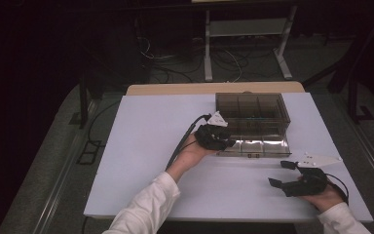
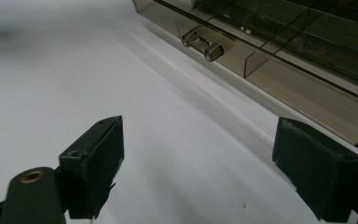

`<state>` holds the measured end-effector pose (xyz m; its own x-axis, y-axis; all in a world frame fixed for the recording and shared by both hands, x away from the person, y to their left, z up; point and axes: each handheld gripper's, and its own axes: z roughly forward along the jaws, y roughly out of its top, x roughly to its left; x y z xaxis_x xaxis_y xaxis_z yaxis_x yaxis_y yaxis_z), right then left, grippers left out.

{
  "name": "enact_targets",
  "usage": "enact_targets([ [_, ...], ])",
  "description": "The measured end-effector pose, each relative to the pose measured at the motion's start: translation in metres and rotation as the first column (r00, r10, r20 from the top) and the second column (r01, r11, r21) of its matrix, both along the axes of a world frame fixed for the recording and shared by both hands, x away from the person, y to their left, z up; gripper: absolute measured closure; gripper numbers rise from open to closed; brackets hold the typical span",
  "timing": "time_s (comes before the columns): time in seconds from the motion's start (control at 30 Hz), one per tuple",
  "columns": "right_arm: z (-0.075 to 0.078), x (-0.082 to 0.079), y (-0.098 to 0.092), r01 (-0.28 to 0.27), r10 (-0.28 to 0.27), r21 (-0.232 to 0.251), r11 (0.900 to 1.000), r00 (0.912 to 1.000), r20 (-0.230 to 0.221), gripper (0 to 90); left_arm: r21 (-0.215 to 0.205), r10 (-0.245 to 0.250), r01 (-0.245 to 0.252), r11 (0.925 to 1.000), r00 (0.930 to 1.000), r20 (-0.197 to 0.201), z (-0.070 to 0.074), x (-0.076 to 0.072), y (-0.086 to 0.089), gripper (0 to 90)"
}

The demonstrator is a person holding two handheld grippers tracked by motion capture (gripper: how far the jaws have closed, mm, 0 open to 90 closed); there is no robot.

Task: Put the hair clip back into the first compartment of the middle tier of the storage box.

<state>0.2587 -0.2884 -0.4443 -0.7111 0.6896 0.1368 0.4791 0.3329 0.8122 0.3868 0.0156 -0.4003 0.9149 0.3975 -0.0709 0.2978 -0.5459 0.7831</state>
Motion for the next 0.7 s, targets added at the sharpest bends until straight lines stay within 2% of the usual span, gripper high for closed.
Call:
enact_targets([
  [0.23, 0.000, 0.000, 0.000, 0.000, 0.000, 0.000, 1.000, 1.0000, 0.002, 16.4, 0.021, 0.000, 0.000, 0.9998, 0.9999, 0.014, -0.005, 0.003, -0.007, 63.2],
  [0.7, 0.000, 0.000, 0.000, -0.002, 0.002, 0.000, 1.000, 1.0000, 0.004, 16.4, 0.060, 0.005, -0.006, 0.9982, 0.9999, 0.014, -0.016, 0.006, -0.013, 62.3],
])
